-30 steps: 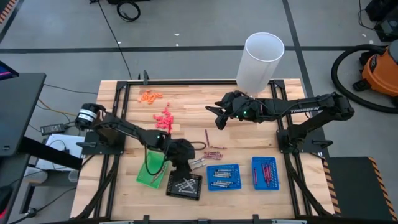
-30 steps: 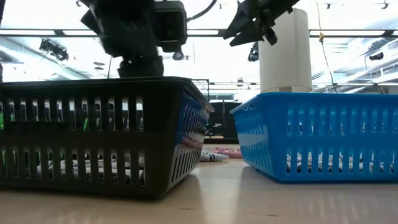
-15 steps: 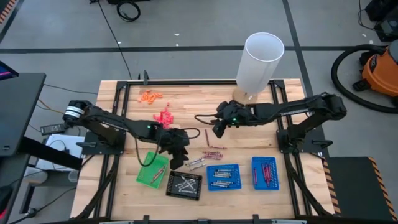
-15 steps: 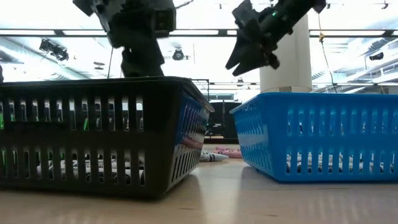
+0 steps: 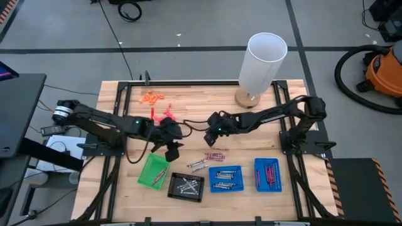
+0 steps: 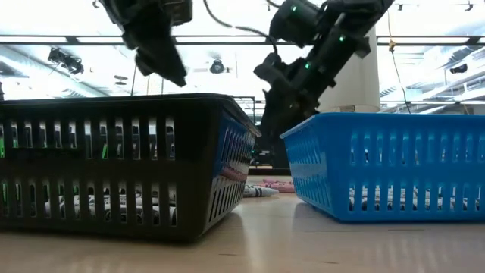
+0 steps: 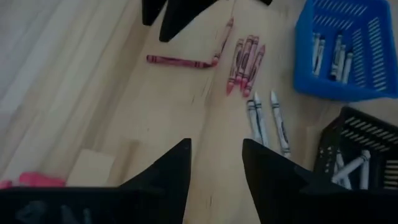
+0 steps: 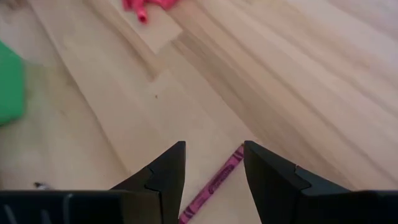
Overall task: Sort crayons
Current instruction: Put the red crayon into the right blue basket
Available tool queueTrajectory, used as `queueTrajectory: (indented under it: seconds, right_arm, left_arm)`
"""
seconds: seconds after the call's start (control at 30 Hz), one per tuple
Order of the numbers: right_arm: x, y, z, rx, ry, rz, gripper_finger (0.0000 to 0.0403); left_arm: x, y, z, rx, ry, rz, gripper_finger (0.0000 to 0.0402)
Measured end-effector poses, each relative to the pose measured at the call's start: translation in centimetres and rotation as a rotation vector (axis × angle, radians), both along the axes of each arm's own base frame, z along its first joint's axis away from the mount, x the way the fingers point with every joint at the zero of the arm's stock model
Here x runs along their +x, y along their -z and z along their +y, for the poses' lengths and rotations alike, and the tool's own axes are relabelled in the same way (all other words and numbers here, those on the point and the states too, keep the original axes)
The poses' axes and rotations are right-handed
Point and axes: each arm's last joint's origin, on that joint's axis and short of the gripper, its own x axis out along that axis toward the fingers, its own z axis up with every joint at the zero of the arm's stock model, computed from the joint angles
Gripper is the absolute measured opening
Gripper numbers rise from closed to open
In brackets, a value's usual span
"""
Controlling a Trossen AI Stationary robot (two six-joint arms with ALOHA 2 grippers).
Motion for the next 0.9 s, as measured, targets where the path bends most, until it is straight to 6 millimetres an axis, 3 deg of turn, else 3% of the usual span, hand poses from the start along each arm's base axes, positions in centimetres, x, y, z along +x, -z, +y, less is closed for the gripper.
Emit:
queueTrajectory:
  seconds: [0.63,0.9]
  right_arm:
    - [1.4,5.8,1.3,-0.015,0.009,0.107,0.016]
    - [1.4,6.3,2.1,-0.06,-0.001,0.137,0.0159]
  left_arm:
    - [-1.7,-0.8,0.4,0.011,-0.039,0.039,0.0153]
    - [-1.7,-0.7,0.4,0.006,-0.046,0.047,0.0153]
